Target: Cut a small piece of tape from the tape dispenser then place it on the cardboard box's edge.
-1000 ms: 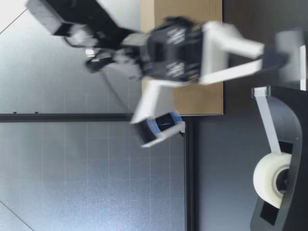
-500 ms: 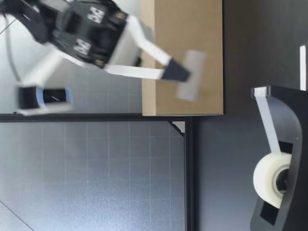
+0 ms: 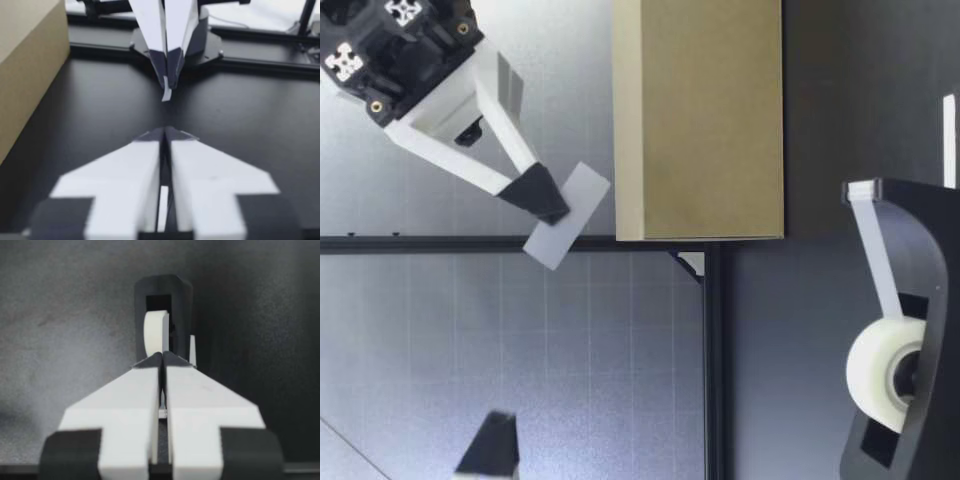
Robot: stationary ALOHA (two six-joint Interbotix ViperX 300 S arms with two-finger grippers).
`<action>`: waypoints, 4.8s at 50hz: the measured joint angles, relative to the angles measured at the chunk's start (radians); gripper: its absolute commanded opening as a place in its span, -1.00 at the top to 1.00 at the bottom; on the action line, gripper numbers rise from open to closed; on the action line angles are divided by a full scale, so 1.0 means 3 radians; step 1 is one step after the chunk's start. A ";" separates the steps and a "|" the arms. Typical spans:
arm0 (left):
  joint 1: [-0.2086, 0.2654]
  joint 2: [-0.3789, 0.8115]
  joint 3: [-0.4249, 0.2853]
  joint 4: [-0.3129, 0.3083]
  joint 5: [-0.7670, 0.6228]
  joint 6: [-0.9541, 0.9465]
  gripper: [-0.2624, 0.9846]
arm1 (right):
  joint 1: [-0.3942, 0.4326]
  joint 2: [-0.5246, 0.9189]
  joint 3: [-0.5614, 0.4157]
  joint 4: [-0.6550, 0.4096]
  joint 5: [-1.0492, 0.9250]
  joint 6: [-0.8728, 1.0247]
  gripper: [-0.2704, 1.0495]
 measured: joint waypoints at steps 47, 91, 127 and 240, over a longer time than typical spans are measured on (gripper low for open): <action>0.0005 0.0654 -0.0256 -0.0066 -0.0629 -0.0133 -0.16 | 0.0056 0.0317 -0.0476 -0.0286 0.0026 0.0000 0.69; 0.0000 0.0711 -0.0271 -0.0066 -0.0649 -0.0138 0.77 | 0.0061 0.0353 -0.0532 -0.0312 0.0036 0.0015 0.62; 0.0123 0.0972 -0.0496 -0.1038 -0.0905 -0.0399 0.77 | -0.0194 -0.0169 0.0184 -0.0312 -0.0869 0.0026 0.01; 0.1074 0.2194 -0.1299 -0.1621 -0.0680 -0.2199 0.74 | -0.1053 0.1099 0.0015 -0.0373 -0.2030 -0.0020 0.77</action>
